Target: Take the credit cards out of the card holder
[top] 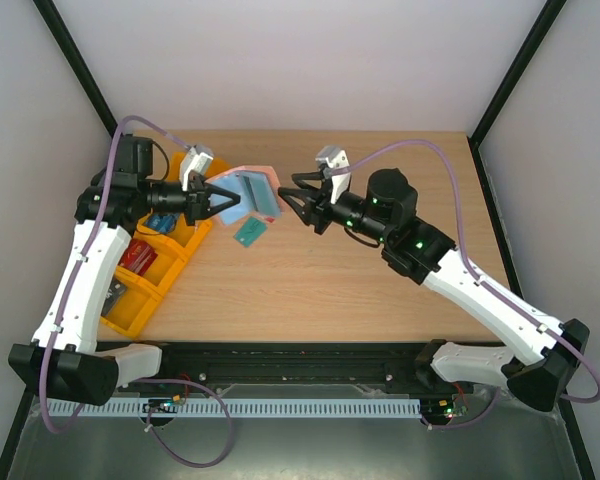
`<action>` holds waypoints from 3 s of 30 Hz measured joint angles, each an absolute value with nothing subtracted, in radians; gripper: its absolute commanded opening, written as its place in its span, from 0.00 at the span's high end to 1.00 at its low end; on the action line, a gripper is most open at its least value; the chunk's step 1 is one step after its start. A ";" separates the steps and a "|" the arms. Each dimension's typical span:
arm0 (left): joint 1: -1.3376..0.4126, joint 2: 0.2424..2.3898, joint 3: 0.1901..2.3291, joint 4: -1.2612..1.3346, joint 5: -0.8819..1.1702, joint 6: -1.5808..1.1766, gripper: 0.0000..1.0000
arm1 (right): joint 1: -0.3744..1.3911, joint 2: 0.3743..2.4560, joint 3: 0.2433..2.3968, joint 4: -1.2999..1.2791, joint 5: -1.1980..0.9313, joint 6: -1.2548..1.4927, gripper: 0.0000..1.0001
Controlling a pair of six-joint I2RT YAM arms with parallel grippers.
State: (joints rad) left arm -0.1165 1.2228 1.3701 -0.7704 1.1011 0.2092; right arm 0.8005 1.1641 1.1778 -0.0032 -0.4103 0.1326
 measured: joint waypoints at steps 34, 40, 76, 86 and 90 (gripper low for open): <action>-0.125 1.225 1.419 -0.742 0.779 0.023 0.98 | 1.121 1.583 1.438 0.012 0.167 0.142 0.11; -0.130 1.224 1.419 -0.743 0.787 0.023 0.98 | 1.119 1.598 1.444 -0.012 0.298 0.142 0.32; -0.135 1.224 1.419 -0.778 0.823 0.085 0.98 | 0.900 1.411 1.337 -0.045 -0.081 0.142 0.34; -0.136 1.224 1.419 -0.793 0.831 0.109 0.98 | 0.845 1.340 1.319 -0.095 -0.236 0.092 0.34; -0.136 1.224 1.419 -0.803 0.838 0.124 0.98 | 0.838 1.341 1.319 -0.138 -0.248 0.068 0.34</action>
State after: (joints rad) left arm -0.1364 1.2243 1.4193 -0.8032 0.8383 0.1242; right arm 0.8375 1.3407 1.3193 -0.1375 -0.2481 0.0685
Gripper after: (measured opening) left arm 0.059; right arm 0.663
